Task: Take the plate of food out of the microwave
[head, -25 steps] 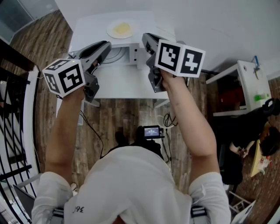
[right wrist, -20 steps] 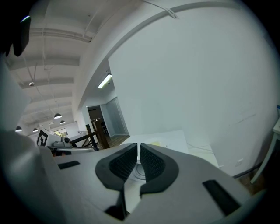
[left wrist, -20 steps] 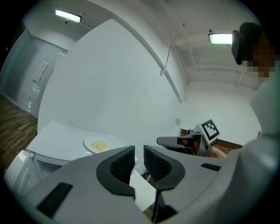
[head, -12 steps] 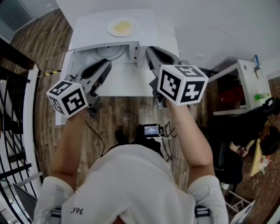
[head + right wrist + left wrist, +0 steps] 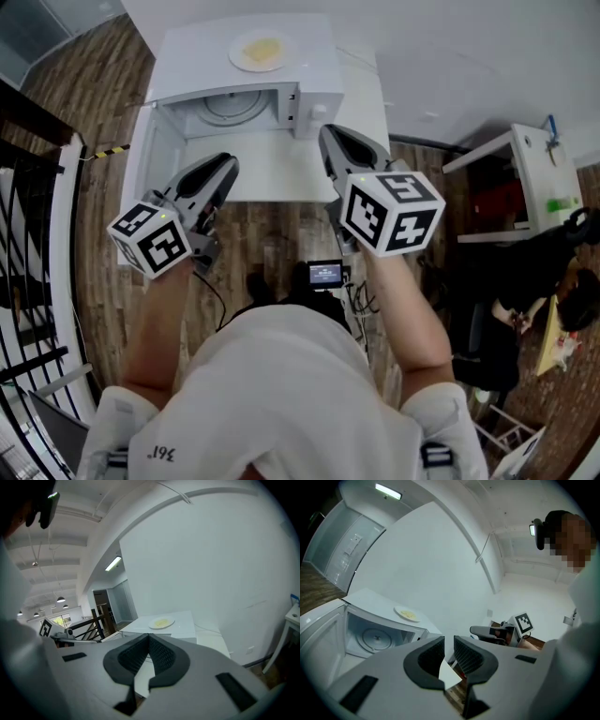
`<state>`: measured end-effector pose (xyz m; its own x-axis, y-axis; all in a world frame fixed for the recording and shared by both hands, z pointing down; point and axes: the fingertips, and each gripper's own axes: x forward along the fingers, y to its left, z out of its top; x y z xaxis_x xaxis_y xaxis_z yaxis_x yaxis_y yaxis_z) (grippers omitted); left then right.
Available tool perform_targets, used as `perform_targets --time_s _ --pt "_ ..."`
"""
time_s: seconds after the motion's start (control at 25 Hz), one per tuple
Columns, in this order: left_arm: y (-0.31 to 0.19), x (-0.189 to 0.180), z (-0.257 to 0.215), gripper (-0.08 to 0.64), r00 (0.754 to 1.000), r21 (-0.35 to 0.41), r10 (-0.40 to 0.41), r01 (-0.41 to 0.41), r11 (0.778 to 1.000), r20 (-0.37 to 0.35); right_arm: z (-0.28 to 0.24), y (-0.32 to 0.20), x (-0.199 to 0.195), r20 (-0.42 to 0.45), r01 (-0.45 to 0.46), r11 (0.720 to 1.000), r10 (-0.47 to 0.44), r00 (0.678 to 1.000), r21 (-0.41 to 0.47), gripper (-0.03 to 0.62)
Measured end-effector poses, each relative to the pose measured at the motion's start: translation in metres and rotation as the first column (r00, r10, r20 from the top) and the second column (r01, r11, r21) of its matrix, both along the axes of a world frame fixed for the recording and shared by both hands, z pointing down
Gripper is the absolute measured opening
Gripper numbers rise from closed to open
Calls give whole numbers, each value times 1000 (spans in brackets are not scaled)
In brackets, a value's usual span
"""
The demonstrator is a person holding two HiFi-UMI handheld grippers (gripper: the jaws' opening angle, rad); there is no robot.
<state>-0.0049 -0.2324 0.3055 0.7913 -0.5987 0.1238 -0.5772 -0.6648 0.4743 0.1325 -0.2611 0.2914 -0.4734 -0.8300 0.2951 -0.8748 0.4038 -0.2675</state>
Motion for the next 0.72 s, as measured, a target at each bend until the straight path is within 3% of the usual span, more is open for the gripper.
perform_targets --time_s 0.72 --pt "46 -12 45 66 999 -20 -23 24 1000 34 52 41 15 -62 -25 999 23 998 -28 3"
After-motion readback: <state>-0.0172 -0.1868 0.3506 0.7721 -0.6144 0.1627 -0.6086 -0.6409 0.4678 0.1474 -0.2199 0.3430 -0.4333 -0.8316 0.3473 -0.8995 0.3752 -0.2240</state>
